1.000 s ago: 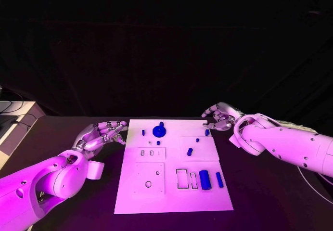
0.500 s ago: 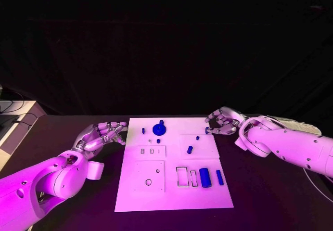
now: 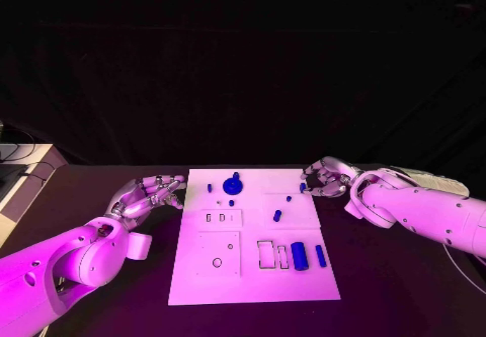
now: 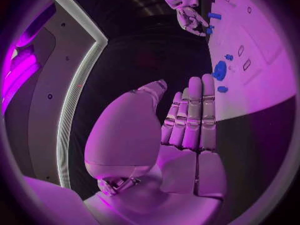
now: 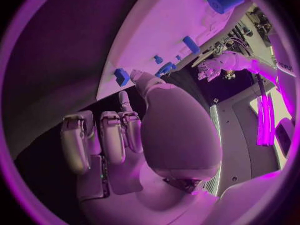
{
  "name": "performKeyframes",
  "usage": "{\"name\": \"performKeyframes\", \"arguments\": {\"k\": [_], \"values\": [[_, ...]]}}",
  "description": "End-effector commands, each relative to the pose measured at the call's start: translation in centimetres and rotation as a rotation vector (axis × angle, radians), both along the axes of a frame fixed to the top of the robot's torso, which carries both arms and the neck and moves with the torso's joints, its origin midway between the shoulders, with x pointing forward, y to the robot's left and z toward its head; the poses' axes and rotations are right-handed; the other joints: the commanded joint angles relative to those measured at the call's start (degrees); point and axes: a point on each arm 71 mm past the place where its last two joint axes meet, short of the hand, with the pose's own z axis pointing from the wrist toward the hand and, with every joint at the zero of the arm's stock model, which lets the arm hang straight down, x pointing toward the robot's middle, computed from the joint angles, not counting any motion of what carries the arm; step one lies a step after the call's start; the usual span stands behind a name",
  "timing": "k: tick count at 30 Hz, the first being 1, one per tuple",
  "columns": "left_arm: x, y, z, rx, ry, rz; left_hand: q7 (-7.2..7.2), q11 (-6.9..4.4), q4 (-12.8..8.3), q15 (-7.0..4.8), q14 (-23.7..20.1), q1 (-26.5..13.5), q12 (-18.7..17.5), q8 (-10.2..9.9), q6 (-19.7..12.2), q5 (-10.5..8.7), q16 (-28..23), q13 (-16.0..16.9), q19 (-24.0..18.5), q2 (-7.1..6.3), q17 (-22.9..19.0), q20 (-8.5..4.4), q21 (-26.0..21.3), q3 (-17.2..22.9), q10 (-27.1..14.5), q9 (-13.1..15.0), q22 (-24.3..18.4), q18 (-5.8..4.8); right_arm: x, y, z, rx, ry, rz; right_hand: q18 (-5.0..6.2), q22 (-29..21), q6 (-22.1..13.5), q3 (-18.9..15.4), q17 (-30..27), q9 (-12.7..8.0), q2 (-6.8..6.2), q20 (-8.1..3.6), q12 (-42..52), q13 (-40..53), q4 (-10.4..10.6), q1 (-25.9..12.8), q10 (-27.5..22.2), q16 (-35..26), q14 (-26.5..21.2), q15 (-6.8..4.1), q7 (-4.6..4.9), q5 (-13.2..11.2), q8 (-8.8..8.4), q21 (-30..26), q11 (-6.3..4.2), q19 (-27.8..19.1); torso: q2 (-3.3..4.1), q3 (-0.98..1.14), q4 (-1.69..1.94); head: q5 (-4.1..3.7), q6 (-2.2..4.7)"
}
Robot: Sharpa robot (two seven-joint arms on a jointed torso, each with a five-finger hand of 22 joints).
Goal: Assemble the parts on the task board
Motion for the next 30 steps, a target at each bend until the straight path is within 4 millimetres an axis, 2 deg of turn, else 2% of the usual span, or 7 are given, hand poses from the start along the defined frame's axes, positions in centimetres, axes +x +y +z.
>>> {"name": "performKeyframes", "arguments": {"k": [1,3,7,11,14,21,30], "values": [[-0.1,-0.2,0.1,-0.011,-0.008,-0.017,0.0,0.1,0.0,0.1,-0.45,-0.43,0.12,-0.12,0.19,-0.08,0.31,-0.05,-0.34,0.06,-0.05,-0.04,0.19,0.4,-0.16,0.02,0.05,0.25,0.1,0.0,-0.3,-0.007,0.013,0.012,-0.39,15.08,-0.22,-0.31,12.86,-0.09,0.11,0.2,-0.03,11.88,0.08,-0.6,2.73,0.26,5.34,0.41,0.01,-0.27,-0.38,0.19,0.42,6.01,-0.02,-0.04,0.04,0.1,-0.02],[-0.1,-0.1,0.1,-0.011,-0.008,-0.016,-0.02,0.08,-0.05,0.08,-0.47,-0.46,0.17,-0.09,0.26,-0.09,0.38,-0.04,-0.45,0.03,-0.13,-0.04,0.32,0.43,-0.09,0.04,0.12,0.26,0.1,0.1,-0.5,-0.006,0.018,0.01,-0.39,15.08,-0.19,-0.34,12.92,-0.09,0.15,0.2,-0.03,11.89,0.12,-0.63,2.73,0.27,5.35,0.42,0.0,-0.28,-0.37,0.19,0.41,6.01,0.0,-0.05,0.07,0.19,0.0],[0.0,-0.2,0.1,-0.011,-0.007,-0.017,-0.02,0.08,-0.05,0.08,-0.47,-0.46,0.17,-0.09,0.26,-0.09,0.38,-0.04,-0.45,0.03,-0.13,-0.04,0.32,0.43,-0.09,0.04,0.12,0.26,0.2,0.3,-0.9,-0.005,0.026,0.008,-0.39,15.08,-0.12,-0.4,12.95,-0.07,0.34,0.21,0.04,11.96,0.26,-0.75,2.81,0.28,5.36,0.42,-0.01,-0.26,-0.34,0.19,0.41,6.01,-0.01,0.07,0.0,0.38,-0.02],[0.0,-0.2,0.1,-0.011,-0.006,-0.017,-0.01,0.08,-0.05,0.08,-0.48,-0.48,0.17,-0.1,0.26,-0.09,0.4,-0.04,-0.47,0.03,-0.15,-0.04,0.36,0.44,-0.1,0.04,0.14,0.27,0.3,0.5,-1.2,-0.005,0.031,0.008,-0.39,15.08,0.02,-0.4,12.91,-0.03,0.7,0.22,0.13,12.05,0.44,-0.85,2.9,0.27,5.35,0.41,-0.02,-0.14,-0.28,0.19,0.4,6.01,-0.02,-0.02,0.04,0.39,-0.1],[0.0,-0.2,0.1,-0.01,-0.006,-0.016,-0.01,0.08,-0.05,0.08,-0.48,-0.48,0.17,-0.1,0.26,-0.09,0.4,-0.04,-0.47,0.03,-0.15,-0.04,0.36,0.44,-0.1,0.04,0.14,0.27,0.3,0.5,-1.3,-0.006,0.034,0.006,-0.39,15.08,0.24,-0.36,12.91,0.02,0.94,0.22,0.2,12.12,0.52,-0.85,2.98,0.27,5.35,0.4,-0.06,-0.07,-0.18,0.19,0.36,6.01,-0.01,0.0,0.08,0.35,-0.18],[0.0,-0.1,0.1,-0.009,-0.005,-0.014,-0.01,0.08,-0.05,0.08,-0.48,-0.48,0.17,-0.1,0.26,-0.09,0.4,-0.04,-0.47,0.03,-0.15,-0.04,0.36,0.44,-0.1,0.04,0.14,0.27,0.3,0.4,-1.4,-0.007,0.036,0.004,-0.39,15.08,0.98,-0.07,12.91,0.17,1.71,0.18,0.43,12.36,0.78,-0.87,3.24,0.27,5.35,0.32,-0.18,-0.06,0.17,0.19,0.25,6.01,0.01,0.05,-0.1,0.52,-0.28],[0.0,0.0,0.0,-0.007,-0.003,-0.013,0.03,0.11,-0.04,0.09,-0.49,-0.53,0.15,-0.13,0.22,-0.09,0.45,-0.06,-0.53,0.05,-0.2,-0.04,0.43,0.47,-0.16,0.03,0.18,0.27,0.4,0.2,-1.4,-0.01,0.036,-0.002,-0.39,15.08,1.32,0.13,12.96,0.22,2.16,0.13,0.5,12.43,1.05,-1.1,3.32,0.28,5.36,0.26,-0.24,-0.57,0.31,0.19,0.19,6.01,-0.05,0.01,0.03,0.4,-0.38]]}}
